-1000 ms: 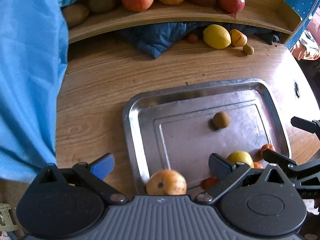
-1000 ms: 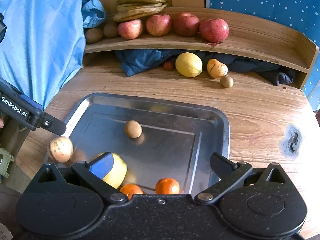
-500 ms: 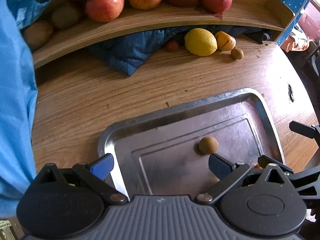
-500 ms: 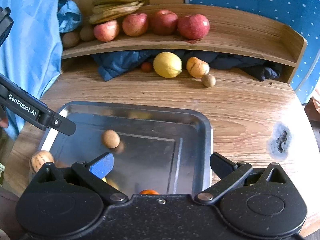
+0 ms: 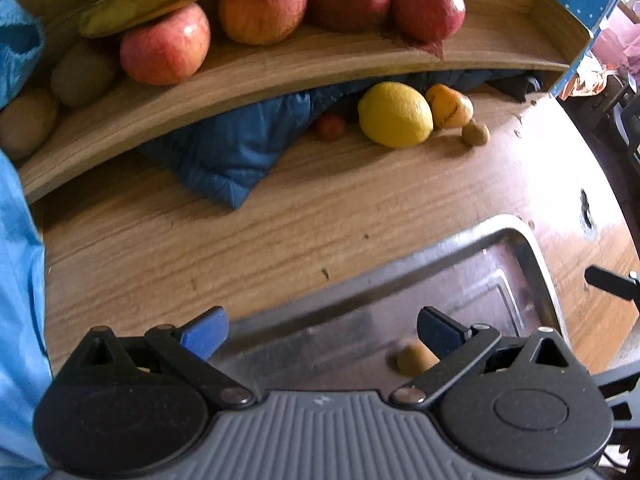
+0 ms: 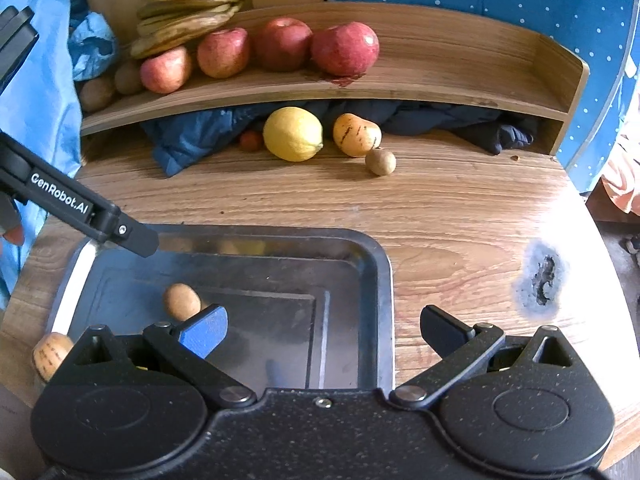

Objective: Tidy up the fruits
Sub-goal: 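Move both open tools back from the tray toward the fruit row, then close the left tool on the lemon while the right tool grasps a small brown fruit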

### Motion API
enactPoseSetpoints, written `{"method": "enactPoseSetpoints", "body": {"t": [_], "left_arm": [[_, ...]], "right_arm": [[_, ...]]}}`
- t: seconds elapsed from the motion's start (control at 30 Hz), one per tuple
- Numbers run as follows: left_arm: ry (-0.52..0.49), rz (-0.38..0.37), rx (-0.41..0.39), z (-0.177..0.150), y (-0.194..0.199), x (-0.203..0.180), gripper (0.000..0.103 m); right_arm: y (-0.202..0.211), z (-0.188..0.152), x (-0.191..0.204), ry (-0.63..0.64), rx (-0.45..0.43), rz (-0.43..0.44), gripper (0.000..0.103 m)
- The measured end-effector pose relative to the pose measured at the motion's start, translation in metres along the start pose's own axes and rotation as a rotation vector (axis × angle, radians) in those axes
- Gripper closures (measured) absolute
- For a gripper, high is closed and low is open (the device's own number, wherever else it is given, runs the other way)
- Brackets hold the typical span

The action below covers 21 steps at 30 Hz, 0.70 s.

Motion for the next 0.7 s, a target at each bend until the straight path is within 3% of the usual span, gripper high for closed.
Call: {"method": "enactPoseSetpoints", "body": {"t": [0.43, 0.7], "left_arm": [[0.017, -0.103, -0.106, 0.061, -0.022, -0.01, 0.001], [0.002, -0.151, -0.143, 0.087, -0.033, -0.025, 0.001]], "right_arm": [[-0.028, 0.037, -0.023, -0.001, -0.015, -0.123, 0.001], [-0.047, 0.055, -0.03, 0.02, -0.018, -0.143, 0.001]]}}
Point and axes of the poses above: each gripper's, at about its wrist camera, not at the fingertips, and y roughly against the way its jaws point, x to its left, z to its top, the point moved 6 cm from there along -y, roughly the way its jaws point, and after that the axes turned 10 degrees about -z, right-handed, at the moved point
